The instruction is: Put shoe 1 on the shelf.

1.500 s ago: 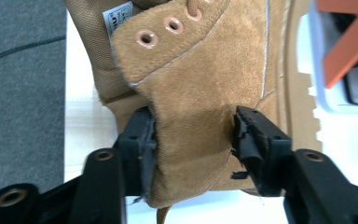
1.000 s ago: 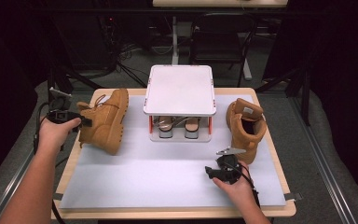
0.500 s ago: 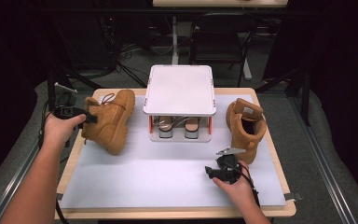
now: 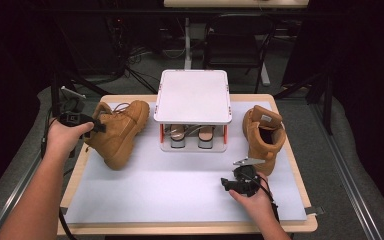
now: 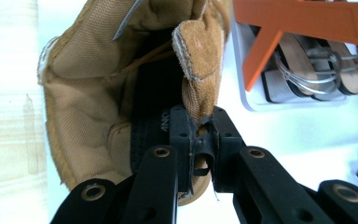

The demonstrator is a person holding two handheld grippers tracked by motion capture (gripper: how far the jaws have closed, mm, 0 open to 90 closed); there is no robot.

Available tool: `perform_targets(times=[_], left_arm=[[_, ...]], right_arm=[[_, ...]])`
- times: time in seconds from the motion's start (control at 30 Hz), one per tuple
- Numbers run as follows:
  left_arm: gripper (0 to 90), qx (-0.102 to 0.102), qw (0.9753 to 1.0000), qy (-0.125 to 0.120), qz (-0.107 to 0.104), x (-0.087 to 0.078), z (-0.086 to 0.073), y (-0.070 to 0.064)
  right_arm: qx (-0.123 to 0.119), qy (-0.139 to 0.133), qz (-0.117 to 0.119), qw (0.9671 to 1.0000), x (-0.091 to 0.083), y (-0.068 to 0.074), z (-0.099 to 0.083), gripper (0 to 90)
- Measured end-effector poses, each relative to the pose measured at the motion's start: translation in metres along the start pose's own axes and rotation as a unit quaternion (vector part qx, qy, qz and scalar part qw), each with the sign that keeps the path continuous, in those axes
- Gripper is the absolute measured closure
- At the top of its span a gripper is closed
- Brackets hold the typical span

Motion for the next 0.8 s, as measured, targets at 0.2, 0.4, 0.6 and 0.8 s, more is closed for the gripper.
perform_targets(times=[0.2,0.4,0.6,0.8], left_arm=[[82.2,0.019,0.9997,0.015,-0.007,0.001,-0.004,-0.014],[81.9,0.024,0.9989,0.026,-0.032,0.021,0.002,-0.037],[81.4,0.03,0.9979,0.043,-0.038,0.037,0.003,-0.052],[81.0,0.043,0.9968,0.059,-0.032,0.053,0.002,-0.066]], right_arm=[[0.003,-0.001,-0.001,1.0,0.0,-0.001,0.001,42.8],[0.002,-0.001,-0.002,1.0,0.0,0.0,0.001,42.8],[0.003,-0.001,0.0,1.0,0.0,-0.001,0.001,42.8],[0.004,-0.003,0.0,1.0,-0.001,-0.002,0.001,42.8]])
Point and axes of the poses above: each handheld gripper's, and its own axes: x roughly forward along the jaws, z roughly out of its top, y roughly to its left, the point moved 8 cm from there along x, roughly forward along the jaws, and after that the axes turned 6 degrees about -z, right-handed, at the moved point
